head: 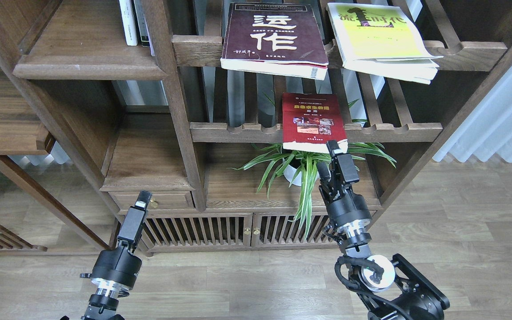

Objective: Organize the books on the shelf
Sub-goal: 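Reach the right gripper up to the red book on the middle shelf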

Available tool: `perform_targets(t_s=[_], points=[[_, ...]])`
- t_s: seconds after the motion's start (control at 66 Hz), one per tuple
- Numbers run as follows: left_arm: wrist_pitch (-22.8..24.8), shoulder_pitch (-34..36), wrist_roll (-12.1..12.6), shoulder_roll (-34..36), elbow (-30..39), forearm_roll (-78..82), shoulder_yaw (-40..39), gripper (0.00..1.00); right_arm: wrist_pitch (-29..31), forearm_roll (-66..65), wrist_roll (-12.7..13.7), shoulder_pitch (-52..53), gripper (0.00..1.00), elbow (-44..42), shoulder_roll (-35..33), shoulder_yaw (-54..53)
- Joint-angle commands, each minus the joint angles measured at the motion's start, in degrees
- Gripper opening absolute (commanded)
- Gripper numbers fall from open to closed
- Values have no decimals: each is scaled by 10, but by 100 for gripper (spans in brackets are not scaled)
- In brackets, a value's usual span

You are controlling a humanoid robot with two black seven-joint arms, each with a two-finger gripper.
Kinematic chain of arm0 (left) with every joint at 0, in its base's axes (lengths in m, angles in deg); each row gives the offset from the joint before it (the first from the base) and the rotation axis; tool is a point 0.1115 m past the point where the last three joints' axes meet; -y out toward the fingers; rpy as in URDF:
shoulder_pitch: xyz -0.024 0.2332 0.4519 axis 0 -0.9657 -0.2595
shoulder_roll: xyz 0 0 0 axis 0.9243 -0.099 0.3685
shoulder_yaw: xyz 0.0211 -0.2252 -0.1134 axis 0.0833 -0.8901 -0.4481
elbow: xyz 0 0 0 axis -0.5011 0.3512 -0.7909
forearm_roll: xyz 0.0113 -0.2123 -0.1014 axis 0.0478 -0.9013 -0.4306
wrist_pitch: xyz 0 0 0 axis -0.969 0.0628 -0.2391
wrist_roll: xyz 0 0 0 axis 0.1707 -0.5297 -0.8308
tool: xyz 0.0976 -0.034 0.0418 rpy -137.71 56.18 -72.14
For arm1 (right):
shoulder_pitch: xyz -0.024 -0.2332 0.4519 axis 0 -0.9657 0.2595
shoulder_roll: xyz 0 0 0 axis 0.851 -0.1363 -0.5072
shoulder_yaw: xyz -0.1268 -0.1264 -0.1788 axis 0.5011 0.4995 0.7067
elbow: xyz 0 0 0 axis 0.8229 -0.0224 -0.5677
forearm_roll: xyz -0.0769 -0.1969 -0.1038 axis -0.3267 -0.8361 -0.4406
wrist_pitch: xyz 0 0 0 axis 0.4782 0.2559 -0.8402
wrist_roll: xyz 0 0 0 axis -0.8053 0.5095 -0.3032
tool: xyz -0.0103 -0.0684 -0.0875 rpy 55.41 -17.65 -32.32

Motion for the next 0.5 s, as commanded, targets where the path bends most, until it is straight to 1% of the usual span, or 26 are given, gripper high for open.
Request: perform_targets(t_s=[0.0, 0.121, 0.349, 0.44, 0.485], points=[[0, -3, 0, 2, 1, 0, -1, 100, -2, 3, -1, 1, 99, -8, 0, 29], [0, -9, 0, 3, 1, 0, -12, 100, 4, 3, 0, 2, 99, -38, 0, 46], [0, -21, 0, 4, 1, 0, -26, 100, -4, 27, -1, 40, 99, -42, 0, 56], [0, -22, 0, 5, 1, 0, -30, 100, -25, 48, -1, 53, 99, -42, 0, 67], [0, -23, 1, 5, 1, 0, -35, 100, -52, 62, -1, 62, 99, -42, 0, 67]])
